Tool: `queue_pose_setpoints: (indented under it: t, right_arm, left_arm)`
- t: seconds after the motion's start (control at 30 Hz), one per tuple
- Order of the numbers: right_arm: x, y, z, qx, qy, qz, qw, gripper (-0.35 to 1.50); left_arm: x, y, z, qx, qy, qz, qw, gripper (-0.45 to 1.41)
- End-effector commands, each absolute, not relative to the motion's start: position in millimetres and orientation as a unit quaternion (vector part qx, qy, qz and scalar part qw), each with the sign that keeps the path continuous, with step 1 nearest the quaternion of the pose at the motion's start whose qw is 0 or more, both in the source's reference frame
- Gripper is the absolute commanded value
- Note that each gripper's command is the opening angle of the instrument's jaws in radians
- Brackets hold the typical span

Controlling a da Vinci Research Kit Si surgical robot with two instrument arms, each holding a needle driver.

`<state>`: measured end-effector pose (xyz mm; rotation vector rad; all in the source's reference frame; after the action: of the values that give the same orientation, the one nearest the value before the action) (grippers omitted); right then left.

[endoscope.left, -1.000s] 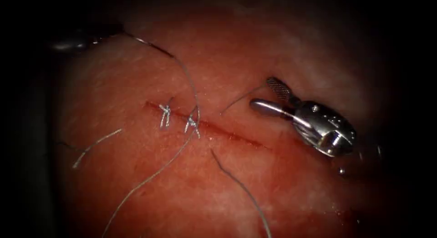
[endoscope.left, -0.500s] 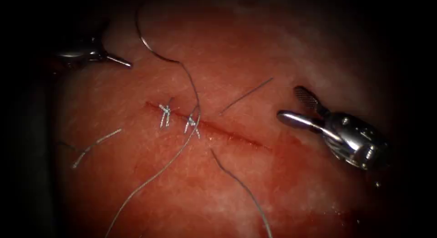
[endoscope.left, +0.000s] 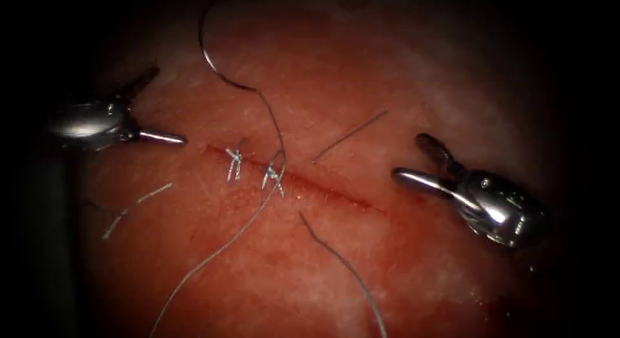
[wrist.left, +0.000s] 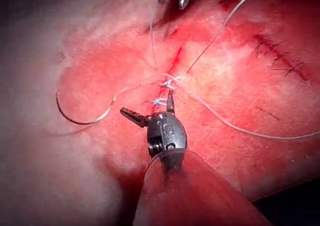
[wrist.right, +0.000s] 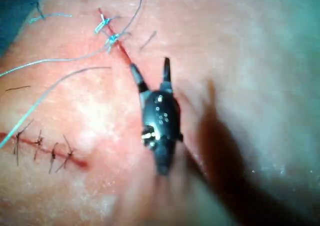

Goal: Wound Closure

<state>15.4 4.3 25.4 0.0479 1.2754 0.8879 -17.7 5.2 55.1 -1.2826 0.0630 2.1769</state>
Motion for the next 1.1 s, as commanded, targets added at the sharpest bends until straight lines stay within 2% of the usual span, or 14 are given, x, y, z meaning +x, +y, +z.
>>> queue_pose_setpoints:
  t: [0.03,0.1,0.17,0.47,0.63,0.8,1.1]
  right_arm:
    - [16.1,3.0,25.8,0.025,0.575,0.401,0.712,1.48]
    - [16.0,3.0,25.8,0.025,0.575,0.401,0.712,1.48]
    - [15.9,3.1,25.9,0.025,0.576,0.401,0.712,1.48]
    - [15.3,3.1,26.0,0.026,0.576,0.399,0.713,1.48]
    - [15.3,3.0,26.5,0.025,0.576,0.397,0.714,1.48]
    - [15.1,2.9,26.9,0.024,0.577,0.396,0.714,1.48]
    - [15.0,2.6,27.6,0.022,0.577,0.393,0.715,1.48]
  left_arm:
    - [-19.0,3.2,55.0,-0.482,0.026,0.827,0.286,0.54]
    - [-21.1,1.5,53.6,-0.492,0.032,0.832,0.255,0.36]
    - [-23.1,0.3,52.6,-0.501,0.030,0.832,0.237,0.32]
    - [-31.6,-4.9,49.6,-0.506,0.035,0.851,0.135,0.41]
    - [-36.1,-7.4,46.6,-0.493,0.082,0.863,0.071,0.41]
    - [-38.4,-9.2,44.2,-0.468,0.136,0.873,0.001,0.39]
    - [-40.9,-10.7,42.0,-0.459,0.198,0.865,-0.052,0.41]
